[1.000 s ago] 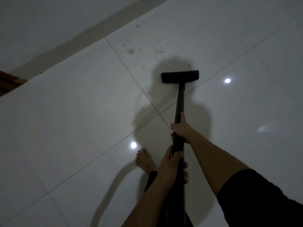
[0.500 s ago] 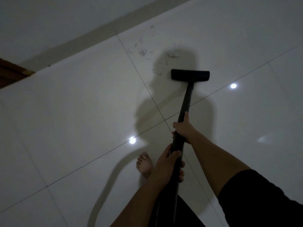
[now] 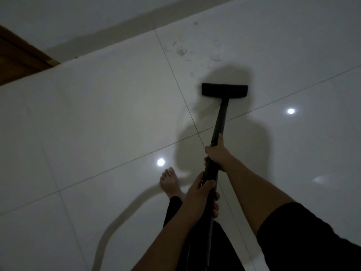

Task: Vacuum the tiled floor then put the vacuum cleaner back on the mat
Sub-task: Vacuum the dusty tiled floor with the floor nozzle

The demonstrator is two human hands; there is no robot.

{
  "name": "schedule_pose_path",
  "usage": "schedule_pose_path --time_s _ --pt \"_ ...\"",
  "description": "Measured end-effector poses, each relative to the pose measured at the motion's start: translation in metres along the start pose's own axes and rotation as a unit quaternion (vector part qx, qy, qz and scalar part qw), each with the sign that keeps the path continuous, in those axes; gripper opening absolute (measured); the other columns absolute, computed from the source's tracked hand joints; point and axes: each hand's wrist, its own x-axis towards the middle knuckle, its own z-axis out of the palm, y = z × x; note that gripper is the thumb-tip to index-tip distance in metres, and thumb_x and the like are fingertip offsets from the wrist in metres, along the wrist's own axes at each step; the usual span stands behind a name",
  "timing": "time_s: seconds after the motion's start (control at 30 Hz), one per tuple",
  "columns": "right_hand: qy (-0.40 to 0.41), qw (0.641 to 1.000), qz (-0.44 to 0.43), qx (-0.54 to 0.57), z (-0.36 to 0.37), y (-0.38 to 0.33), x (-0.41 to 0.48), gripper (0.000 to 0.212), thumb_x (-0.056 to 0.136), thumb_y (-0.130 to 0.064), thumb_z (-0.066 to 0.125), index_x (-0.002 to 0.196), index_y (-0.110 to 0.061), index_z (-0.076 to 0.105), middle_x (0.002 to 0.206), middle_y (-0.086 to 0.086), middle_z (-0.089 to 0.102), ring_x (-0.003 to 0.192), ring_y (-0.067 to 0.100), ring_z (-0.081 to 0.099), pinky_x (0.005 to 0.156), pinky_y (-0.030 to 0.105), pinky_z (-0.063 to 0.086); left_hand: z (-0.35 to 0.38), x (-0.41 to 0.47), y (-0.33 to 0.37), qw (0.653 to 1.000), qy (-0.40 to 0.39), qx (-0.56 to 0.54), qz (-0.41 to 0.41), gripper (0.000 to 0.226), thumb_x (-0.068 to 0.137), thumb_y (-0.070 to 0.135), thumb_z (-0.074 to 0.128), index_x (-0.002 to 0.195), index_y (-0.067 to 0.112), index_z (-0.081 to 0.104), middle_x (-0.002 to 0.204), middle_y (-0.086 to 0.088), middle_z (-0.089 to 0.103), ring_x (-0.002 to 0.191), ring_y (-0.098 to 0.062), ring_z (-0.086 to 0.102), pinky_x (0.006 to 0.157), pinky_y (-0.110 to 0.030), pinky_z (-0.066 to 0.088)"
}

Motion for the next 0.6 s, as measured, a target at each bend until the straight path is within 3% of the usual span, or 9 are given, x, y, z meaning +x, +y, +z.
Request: schedule_pose_path --time_s 0.3,0.43,0.53,0.6 --pt "-0.017 1.000 0.000 -0.013 0.025 0.058 -0.029 0.086 0.095 -0.008 0.048 0.151 -0.040 -0.007 0.122 0.024 0.053 0.065 0.021 0.058 0.070 0.038 0.055 -0.020 -0.042 -0.058 1.000 0.013 -0.007 -0.001 0.029 0.098 0.012 0.042 0.127 0.016 0.048 0.065 -0.009 0.048 0.041 -0.016 0.045 0.039 -0.021 0.042" --pt "-0.014 1.000 0.005 0.010 0.052 0.079 -0.042 0.086 0.094 -0.007 0.048 0.152 -0.041 -0.007 0.103 0.019 0.055 0.066 0.022 0.057 0.068 0.040 0.053 -0.045 -0.064 -0.066 1.000 0.008 0.001 0.019 0.025 0.097 0.008 0.043 0.117 0.021 0.052 0.061 -0.006 0.048 0.041 -0.015 0.044 0.039 -0.020 0.041" --pt "-0.009 1.000 0.004 0.026 0.081 0.091 -0.057 0.085 0.095 -0.006 0.048 0.152 -0.039 -0.006 0.096 0.016 0.053 0.064 0.023 0.056 0.061 0.038 0.052 -0.074 -0.084 -0.075 1.000 0.000 0.020 0.023 0.022 0.097 0.008 0.042 0.107 0.024 0.053 0.062 -0.006 0.049 0.040 -0.014 0.044 0.039 -0.021 0.041" --pt "-0.007 0.999 0.002 0.033 0.105 0.100 -0.069 0.085 0.095 -0.005 0.048 0.152 -0.037 -0.005 0.096 0.015 0.053 0.063 0.022 0.056 0.055 0.036 0.049 -0.100 -0.095 -0.084 0.999 0.003 0.040 0.012 0.025 0.097 0.012 0.043 0.116 0.026 0.052 0.065 -0.009 0.049 0.041 -0.014 0.047 0.041 -0.022 0.043"
